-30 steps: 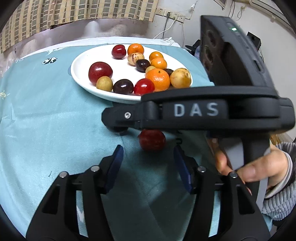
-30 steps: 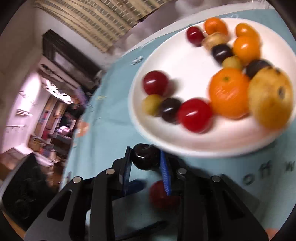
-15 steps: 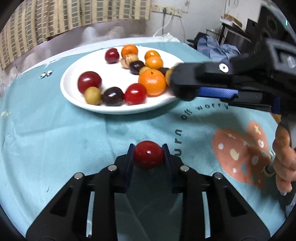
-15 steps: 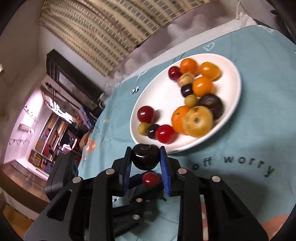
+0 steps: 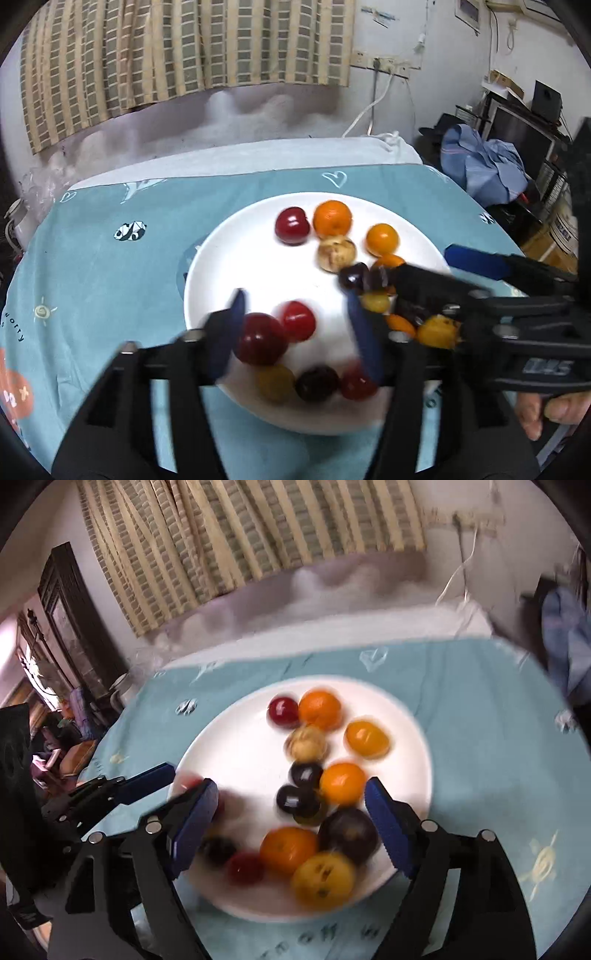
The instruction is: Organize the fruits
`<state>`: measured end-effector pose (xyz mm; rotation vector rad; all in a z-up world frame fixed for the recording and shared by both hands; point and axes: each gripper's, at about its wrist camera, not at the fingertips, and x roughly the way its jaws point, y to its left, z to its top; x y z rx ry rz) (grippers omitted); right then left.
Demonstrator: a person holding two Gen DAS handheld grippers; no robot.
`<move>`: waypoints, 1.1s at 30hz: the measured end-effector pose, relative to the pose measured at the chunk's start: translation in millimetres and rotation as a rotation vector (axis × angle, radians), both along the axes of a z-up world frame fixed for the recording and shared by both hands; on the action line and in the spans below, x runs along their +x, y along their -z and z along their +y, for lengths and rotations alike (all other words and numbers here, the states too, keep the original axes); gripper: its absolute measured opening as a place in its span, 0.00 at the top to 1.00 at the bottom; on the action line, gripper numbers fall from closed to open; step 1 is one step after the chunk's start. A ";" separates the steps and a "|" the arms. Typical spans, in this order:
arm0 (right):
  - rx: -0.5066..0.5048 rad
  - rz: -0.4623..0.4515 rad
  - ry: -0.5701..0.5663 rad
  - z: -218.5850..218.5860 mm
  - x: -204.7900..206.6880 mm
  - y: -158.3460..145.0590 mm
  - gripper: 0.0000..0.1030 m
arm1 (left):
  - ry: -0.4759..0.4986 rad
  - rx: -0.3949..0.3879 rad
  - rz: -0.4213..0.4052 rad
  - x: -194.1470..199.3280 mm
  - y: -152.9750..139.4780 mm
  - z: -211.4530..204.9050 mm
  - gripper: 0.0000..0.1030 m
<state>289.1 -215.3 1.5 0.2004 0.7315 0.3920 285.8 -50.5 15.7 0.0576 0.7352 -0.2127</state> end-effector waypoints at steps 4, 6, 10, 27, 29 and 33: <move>0.072 -0.025 0.010 -15.4 -24.3 -2.0 0.20 | -0.027 -0.037 -0.031 -22.5 1.1 8.7 0.18; 0.064 -0.055 0.037 -20.9 -46.5 -3.5 0.18 | -0.050 -0.020 -0.059 -43.6 -2.3 7.6 0.07; -0.063 -0.188 0.126 -22.2 -101.0 -8.9 0.04 | -0.107 0.032 -0.157 -100.5 -11.1 4.4 0.02; -0.203 -0.230 0.240 -21.1 -169.8 19.9 0.01 | -0.249 0.066 -0.173 -188.0 -4.0 29.8 0.02; -0.211 -0.222 0.233 -17.9 -173.5 22.4 0.01 | -0.242 0.073 -0.178 -189.7 -2.7 26.9 0.02; -0.216 -0.233 0.228 -15.4 -178.5 21.4 0.01 | -0.242 0.083 -0.203 -193.4 -2.0 22.8 0.02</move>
